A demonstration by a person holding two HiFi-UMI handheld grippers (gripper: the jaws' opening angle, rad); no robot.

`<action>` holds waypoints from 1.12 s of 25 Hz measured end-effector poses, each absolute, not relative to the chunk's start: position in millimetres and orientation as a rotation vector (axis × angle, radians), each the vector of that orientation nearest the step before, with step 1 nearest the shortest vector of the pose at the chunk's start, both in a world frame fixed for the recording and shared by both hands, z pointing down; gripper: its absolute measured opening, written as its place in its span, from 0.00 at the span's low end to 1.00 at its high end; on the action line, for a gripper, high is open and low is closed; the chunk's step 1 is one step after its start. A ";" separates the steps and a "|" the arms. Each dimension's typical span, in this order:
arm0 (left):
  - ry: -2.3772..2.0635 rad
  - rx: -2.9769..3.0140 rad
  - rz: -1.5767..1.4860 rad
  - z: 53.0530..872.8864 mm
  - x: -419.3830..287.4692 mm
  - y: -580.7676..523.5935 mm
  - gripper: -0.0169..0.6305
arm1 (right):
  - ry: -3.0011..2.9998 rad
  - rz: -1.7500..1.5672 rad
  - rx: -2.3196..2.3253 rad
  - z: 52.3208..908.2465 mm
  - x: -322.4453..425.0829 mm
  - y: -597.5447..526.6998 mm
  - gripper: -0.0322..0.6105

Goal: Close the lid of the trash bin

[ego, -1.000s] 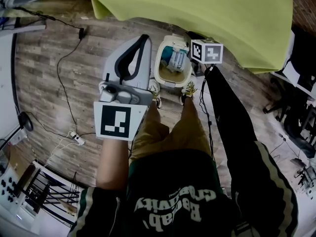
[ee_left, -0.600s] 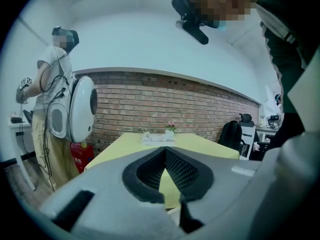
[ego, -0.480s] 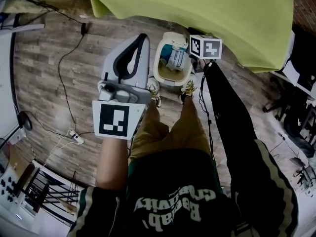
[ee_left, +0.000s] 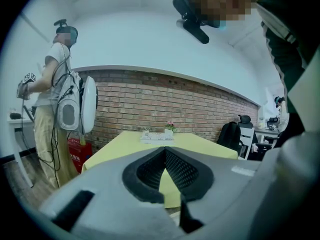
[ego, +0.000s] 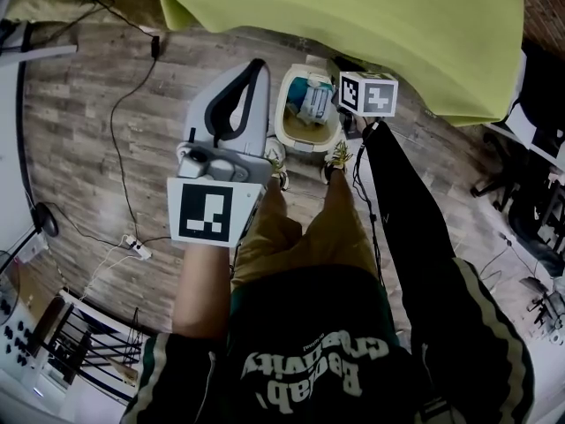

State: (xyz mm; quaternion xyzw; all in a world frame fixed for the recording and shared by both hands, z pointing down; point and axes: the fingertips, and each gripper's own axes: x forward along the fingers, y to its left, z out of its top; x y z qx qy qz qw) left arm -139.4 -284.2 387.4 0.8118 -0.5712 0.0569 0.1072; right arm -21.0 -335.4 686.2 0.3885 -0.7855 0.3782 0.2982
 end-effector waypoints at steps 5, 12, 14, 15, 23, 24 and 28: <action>-1.651 2.401 0.163 390.6 -133.4 -282.7 0.04 | -2.082 1.032 1.016 687.9 -22.0 -315.9 0.18; -1.615 2.425 0.158 390.3 -124.4 -278.3 0.04 | -2.056 1.079 0.981 695.9 -17.8 -283.9 0.18; -1.608 2.432 0.161 390.9 -122.4 -276.5 0.04 | -2.052 1.094 0.972 698.2 -17.5 -276.0 0.18; -1.606 2.432 0.162 391.6 -121.7 -275.3 0.04 | -2.049 1.098 0.969 698.9 -17.4 -272.1 0.18; -1.577 2.442 0.171 395.1 -117.4 -265.3 0.05 | -2.008 1.132 0.960 714.4 -17.0 -238.2 0.17; -1.573 2.447 0.175 394.7 -116.6 -265.0 0.05 | -2.001 1.138 0.958 717.8 -16.6 -233.4 0.16; -1.548 2.475 0.178 392.1 -112.3 -265.1 0.05 | -1.959 1.178 0.957 732.0 -16.4 -212.2 0.16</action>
